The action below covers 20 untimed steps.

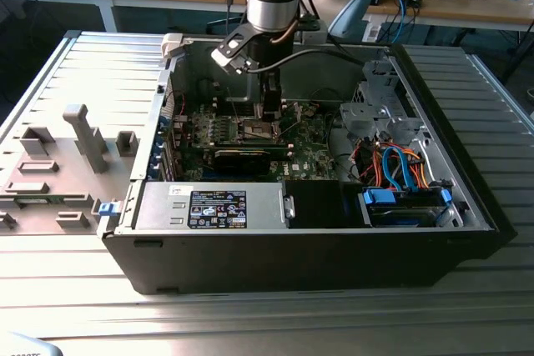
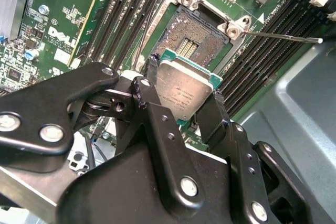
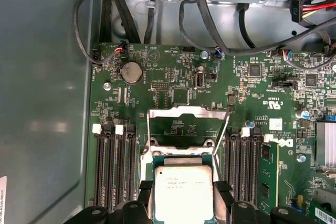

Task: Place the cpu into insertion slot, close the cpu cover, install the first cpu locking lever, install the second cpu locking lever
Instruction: 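Place the cpu into insertion slot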

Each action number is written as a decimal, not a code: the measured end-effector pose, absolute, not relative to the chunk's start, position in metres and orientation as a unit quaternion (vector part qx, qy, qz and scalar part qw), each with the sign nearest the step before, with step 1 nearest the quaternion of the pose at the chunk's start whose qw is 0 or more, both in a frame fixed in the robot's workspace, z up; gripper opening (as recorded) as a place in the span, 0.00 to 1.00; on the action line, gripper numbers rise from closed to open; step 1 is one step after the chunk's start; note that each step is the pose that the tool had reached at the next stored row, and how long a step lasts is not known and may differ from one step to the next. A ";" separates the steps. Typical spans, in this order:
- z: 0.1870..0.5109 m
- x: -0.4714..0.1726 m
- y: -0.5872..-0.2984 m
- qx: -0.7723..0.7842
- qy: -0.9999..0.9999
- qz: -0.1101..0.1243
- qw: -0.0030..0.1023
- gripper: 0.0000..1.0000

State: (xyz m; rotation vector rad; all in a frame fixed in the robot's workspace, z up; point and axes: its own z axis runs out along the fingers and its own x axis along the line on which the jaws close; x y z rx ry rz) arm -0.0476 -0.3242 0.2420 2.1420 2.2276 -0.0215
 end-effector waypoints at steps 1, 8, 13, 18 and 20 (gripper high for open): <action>0.242 -0.048 -0.324 0.693 0.721 -0.007 0.026 0.54; 0.240 -0.049 -0.324 0.693 0.721 -0.007 0.026 0.54; 0.239 -0.050 -0.324 0.693 0.721 -0.007 0.026 0.54; 0.238 -0.051 -0.324 0.693 0.721 -0.007 0.026 0.54; 0.238 -0.051 -0.324 0.693 0.721 -0.007 0.026 0.54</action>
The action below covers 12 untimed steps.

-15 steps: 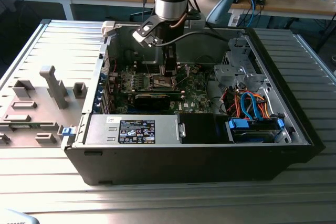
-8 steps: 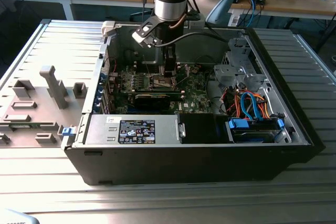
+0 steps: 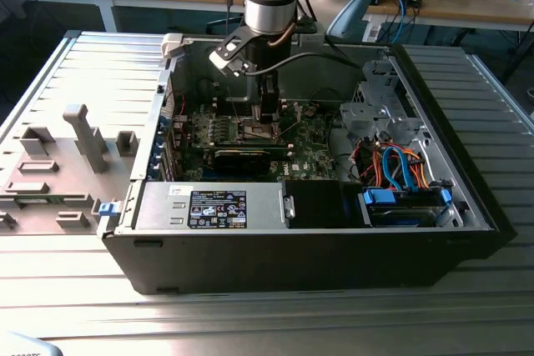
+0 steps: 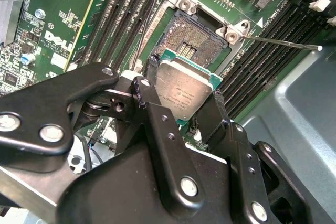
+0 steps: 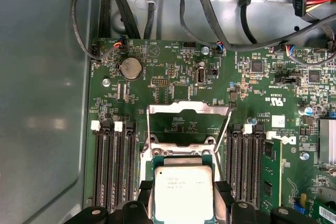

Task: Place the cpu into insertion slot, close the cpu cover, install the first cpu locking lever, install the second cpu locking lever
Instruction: 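Place the cpu into insertion slot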

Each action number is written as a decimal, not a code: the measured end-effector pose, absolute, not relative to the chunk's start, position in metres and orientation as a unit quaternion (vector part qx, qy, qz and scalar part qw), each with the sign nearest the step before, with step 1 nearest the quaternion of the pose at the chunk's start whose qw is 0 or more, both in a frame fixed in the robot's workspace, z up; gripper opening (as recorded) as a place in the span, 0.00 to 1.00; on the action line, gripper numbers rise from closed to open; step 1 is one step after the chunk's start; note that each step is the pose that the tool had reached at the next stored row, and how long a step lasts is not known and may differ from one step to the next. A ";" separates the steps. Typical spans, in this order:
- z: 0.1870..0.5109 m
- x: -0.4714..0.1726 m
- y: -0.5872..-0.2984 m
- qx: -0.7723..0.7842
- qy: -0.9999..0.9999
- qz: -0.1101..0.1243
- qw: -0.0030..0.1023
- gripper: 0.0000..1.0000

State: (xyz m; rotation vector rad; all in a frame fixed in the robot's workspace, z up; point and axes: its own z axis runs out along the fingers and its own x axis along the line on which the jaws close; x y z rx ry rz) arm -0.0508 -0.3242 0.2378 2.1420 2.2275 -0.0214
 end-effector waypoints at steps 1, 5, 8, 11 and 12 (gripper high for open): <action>0.238 -0.051 -0.324 0.693 0.721 -0.007 0.026 0.54; 0.236 -0.052 -0.324 0.693 0.721 -0.007 0.026 0.54; 0.233 -0.053 -0.324 0.693 0.721 -0.007 0.026 0.54; 0.230 -0.054 -0.324 0.693 0.721 -0.007 0.026 0.54; 0.230 -0.054 -0.324 0.693 0.721 -0.007 0.026 0.54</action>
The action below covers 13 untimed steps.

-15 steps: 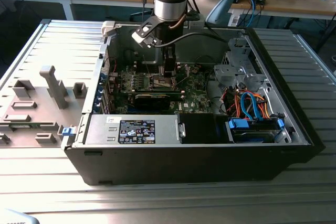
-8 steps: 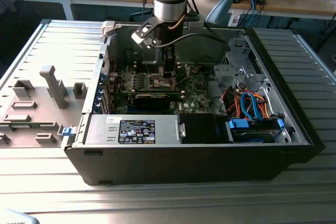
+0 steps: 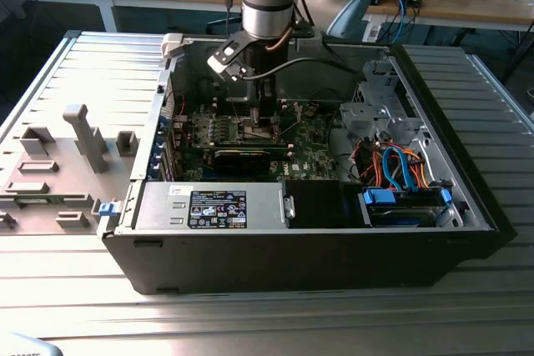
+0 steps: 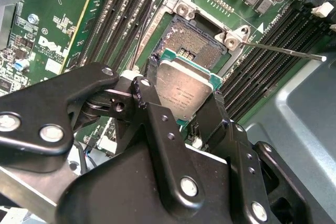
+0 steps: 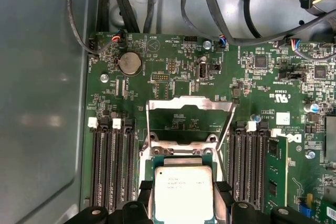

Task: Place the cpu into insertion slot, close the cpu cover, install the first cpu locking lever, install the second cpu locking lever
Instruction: 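Place the cpu into insertion slot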

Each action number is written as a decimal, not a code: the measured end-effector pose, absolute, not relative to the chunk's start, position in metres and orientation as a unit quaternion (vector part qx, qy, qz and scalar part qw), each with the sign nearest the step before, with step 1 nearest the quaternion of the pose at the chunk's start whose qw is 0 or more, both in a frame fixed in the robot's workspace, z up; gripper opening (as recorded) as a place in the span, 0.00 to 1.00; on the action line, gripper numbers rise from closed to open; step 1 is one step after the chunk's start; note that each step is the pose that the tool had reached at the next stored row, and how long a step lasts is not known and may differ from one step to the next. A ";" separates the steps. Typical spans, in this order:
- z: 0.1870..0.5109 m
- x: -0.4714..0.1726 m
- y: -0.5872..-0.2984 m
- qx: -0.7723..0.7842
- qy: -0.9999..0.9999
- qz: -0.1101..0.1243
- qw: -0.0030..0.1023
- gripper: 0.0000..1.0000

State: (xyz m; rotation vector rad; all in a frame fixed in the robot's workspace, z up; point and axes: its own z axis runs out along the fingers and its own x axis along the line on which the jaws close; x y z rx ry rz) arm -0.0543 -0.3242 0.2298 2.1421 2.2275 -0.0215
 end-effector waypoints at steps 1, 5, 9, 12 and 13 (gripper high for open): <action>0.229 -0.055 -0.324 0.693 0.721 -0.007 0.026 0.54; 0.228 -0.056 -0.324 0.693 0.721 -0.007 0.026 0.54; 0.228 -0.059 -0.324 0.693 0.721 -0.007 0.026 0.54; 0.227 -0.061 -0.324 0.693 0.721 -0.007 0.026 0.54; 0.227 -0.061 -0.324 0.693 0.721 -0.007 0.026 0.54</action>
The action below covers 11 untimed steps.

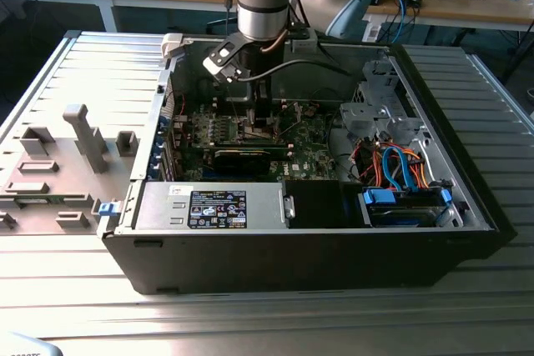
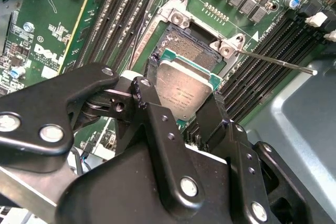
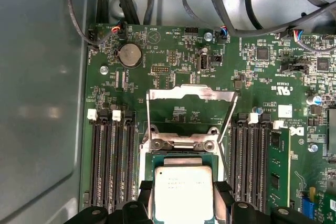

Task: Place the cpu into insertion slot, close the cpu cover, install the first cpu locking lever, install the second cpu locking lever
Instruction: 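Place the cpu into insertion slot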

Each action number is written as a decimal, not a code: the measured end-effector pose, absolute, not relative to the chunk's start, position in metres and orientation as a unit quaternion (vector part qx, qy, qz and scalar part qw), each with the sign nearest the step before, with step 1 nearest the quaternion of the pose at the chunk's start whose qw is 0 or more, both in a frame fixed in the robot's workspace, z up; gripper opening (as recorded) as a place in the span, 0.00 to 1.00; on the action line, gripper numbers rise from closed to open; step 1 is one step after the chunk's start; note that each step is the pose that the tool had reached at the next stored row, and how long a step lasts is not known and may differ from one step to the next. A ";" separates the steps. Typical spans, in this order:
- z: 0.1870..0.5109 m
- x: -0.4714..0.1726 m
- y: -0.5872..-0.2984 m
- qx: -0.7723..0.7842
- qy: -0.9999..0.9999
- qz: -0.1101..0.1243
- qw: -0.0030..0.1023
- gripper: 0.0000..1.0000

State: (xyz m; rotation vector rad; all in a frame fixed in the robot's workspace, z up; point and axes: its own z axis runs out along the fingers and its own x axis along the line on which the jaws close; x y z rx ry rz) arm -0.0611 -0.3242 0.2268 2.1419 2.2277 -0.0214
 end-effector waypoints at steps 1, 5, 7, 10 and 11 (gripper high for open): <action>0.226 -0.061 -0.324 0.693 0.721 -0.007 0.026 0.54; 0.221 -0.062 -0.325 0.693 0.721 -0.007 0.026 0.54; 0.218 -0.063 -0.326 0.693 0.721 -0.007 0.026 0.54; 0.213 -0.066 -0.326 0.693 0.721 -0.007 0.026 0.54; 0.211 -0.066 -0.326 0.693 0.721 -0.007 0.026 0.54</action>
